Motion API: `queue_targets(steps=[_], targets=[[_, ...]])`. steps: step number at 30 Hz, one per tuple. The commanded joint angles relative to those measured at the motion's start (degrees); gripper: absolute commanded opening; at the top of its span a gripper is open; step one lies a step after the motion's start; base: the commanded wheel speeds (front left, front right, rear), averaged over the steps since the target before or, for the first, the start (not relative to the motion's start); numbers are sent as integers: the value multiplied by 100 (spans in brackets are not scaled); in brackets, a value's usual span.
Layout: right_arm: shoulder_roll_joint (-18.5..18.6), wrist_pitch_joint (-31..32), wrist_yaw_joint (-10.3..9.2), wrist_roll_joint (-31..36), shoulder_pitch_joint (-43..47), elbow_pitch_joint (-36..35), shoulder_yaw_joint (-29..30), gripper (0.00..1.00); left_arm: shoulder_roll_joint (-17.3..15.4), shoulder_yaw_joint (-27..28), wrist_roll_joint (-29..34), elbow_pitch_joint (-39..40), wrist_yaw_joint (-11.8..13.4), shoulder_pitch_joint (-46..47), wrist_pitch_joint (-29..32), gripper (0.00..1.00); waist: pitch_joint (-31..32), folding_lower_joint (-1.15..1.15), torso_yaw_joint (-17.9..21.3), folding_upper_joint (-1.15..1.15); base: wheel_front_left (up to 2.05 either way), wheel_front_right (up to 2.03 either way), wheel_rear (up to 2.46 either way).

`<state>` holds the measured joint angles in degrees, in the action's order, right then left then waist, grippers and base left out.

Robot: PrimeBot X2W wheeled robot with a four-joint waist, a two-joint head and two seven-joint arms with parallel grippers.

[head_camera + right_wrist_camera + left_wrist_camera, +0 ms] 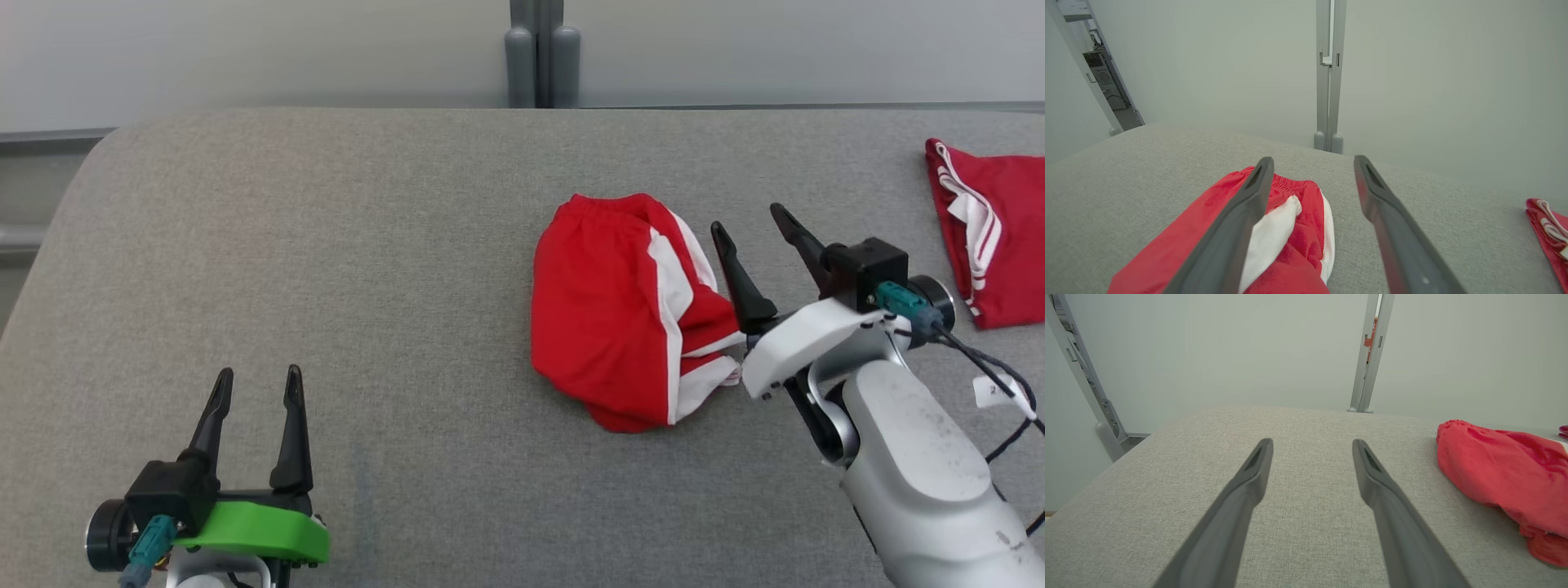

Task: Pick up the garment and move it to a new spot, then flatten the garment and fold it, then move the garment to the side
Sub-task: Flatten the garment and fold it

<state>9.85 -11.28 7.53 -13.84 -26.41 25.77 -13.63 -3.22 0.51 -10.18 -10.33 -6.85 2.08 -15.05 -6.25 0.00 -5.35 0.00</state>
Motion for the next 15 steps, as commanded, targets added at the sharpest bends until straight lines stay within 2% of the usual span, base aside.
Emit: queue_targets(steps=[1, 7, 15], targets=[[80, 54, -9, -48, -276, 262, -95, 100, -3, -56, -7, -58, -25, 153, -14, 100, -239, 0, -309, 0, 0, 0, 0], [148, 175, -9, -295, -1143, 1286, -449, 100, 19, -275, -78, -194, -42, 364, -14, 100, -386, 0, -670, 0, 0, 0, 0], [170, 384, -9, -609, -1721, 2568, -845, 100, 29, -485, -225, -288, -46, 468, -14, 100, -504, 0, -1028, 0, 0, 0, 0]])
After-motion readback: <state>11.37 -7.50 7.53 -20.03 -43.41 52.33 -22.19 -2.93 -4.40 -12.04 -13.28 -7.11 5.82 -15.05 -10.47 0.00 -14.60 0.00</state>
